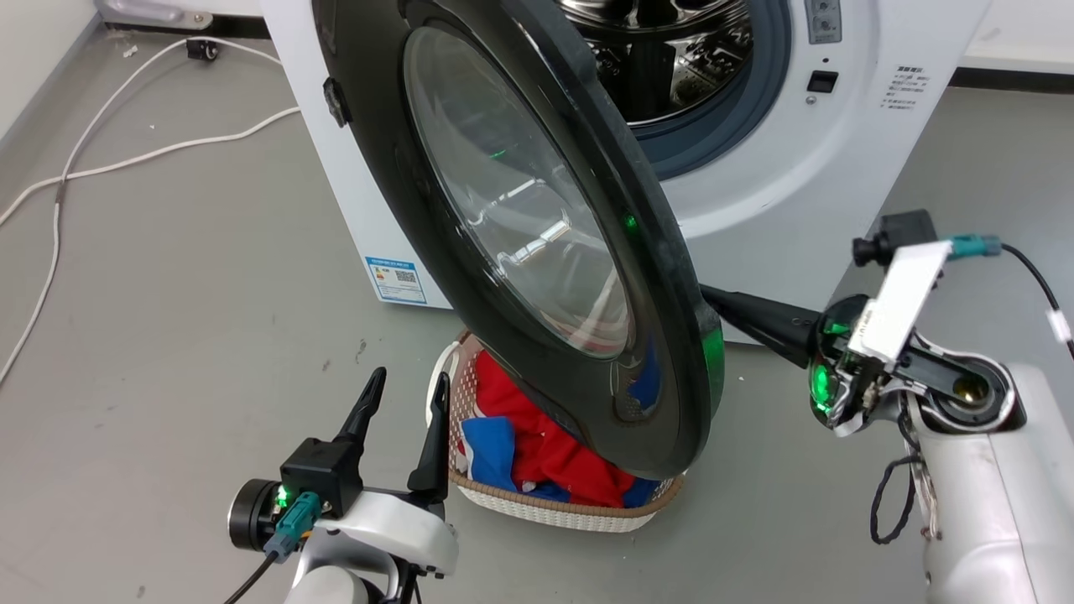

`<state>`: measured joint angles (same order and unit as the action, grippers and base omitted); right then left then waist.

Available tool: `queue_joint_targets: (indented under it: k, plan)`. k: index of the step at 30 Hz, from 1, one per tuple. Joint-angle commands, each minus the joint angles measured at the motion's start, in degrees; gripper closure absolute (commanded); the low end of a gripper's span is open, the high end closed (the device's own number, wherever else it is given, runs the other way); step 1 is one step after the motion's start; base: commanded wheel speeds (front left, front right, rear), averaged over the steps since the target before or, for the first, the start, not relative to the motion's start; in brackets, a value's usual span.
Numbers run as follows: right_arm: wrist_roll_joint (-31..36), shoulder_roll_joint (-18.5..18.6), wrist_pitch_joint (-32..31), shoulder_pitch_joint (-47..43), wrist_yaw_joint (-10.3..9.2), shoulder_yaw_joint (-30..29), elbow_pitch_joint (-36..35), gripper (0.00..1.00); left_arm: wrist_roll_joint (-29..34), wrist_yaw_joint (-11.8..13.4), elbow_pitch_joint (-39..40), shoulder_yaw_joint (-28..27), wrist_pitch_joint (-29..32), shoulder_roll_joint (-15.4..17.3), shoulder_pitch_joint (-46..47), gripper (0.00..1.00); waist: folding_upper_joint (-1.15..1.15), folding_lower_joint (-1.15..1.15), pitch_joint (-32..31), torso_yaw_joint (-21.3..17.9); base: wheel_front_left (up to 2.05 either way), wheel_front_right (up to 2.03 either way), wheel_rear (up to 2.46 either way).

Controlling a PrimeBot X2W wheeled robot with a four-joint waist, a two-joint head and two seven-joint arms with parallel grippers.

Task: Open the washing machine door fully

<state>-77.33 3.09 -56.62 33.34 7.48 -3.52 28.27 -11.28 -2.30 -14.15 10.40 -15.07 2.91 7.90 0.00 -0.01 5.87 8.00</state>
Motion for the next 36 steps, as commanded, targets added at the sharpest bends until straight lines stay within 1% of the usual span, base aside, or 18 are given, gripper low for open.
queue_joint_targets:
  k: [1,6,12,15,18,23,24,25,26,27,33,36]
  plan:
    - [-1.0,-0.3,1.4,-1.5,0.02,-0.7,-1.0,1.00,0.0,-0.1,-0.2,-0.2,-0.1,0.0,-0.6,0.00,0.00,0.01,-0.3,-0.2,0.00,0.00,0.00]
    - [-1.9,-0.2,8.4,-6.0,0.02,-4.1,-6.3,1.00,0.0,-0.2,-0.5,-0.5,-0.1,0.0,-0.9,0.00,0.00,0.01,-1.3,-1.0,0.00,0.00,0.00]
    - [0.8,0.0,16.7,-14.6,0.02,-8.7,-15.0,1.00,-0.2,-0.1,-0.9,-1.0,-0.1,0.0,-1.9,0.00,0.00,0.01,-2.9,-2.3,0.00,0.00,0.00]
    - [5.0,0.7,21.4,-19.5,0.02,-10.2,-18.7,1.00,-0.1,-0.2,-1.1,-1.6,-0.1,0.0,-2.5,0.00,0.00,0.01,-3.7,-3.0,0.00,0.00,0.00]
    - [9.5,0.5,26.5,-24.1,0.02,-11.0,-21.9,1.00,0.3,-0.2,-1.4,-2.2,-0.1,0.1,-3.0,0.00,0.00,0.01,-4.4,-3.7,0.00,0.00,0.00]
    - [18.6,0.3,34.8,-31.7,0.02,-9.9,-26.1,1.00,0.7,-0.4,-1.7,-3.2,-0.1,0.5,-3.9,0.00,0.00,0.01,-5.7,-4.6,0.00,0.00,0.00]
    - [19.8,0.2,36.0,-32.9,0.02,-9.2,-26.8,0.83,0.8,-0.5,-1.8,-3.4,-0.1,0.6,-4.1,0.00,0.00,0.01,-5.8,-4.7,0.00,0.00,0.00]
    - [20.9,0.1,37.2,-34.1,0.02,-8.7,-27.3,0.52,0.9,-0.5,-1.8,-3.6,-0.1,0.6,-4.2,0.00,0.00,0.01,-6.0,-4.9,0.00,0.00,0.00]
    - [22.5,0.1,38.5,-35.2,0.02,-8.1,-27.9,0.04,1.0,-0.5,-1.8,-3.7,-0.1,0.7,-4.3,0.00,0.00,0.01,-6.2,-5.0,0.00,0.00,0.00]
    - [24.5,0.1,39.9,-36.4,0.02,-7.3,-28.5,0.00,1.0,-0.5,-1.8,-3.8,-0.1,0.7,-4.5,0.00,0.00,0.01,-6.3,-5.1,0.00,0.00,0.00]
    - [34.4,0.0,47.3,-40.3,0.02,-4.6,-31.4,0.00,1.4,-0.7,-2.0,-4.6,-0.1,0.8,-5.4,0.00,0.00,0.01,-7.2,-5.9,0.00,0.00,0.00]
    - [42.3,1.6,50.7,-41.1,0.02,-3.7,-33.5,0.00,1.5,-0.9,-2.1,-4.9,-0.1,0.9,-5.7,0.00,0.00,0.01,-7.5,-6.3,0.00,0.00,0.00]
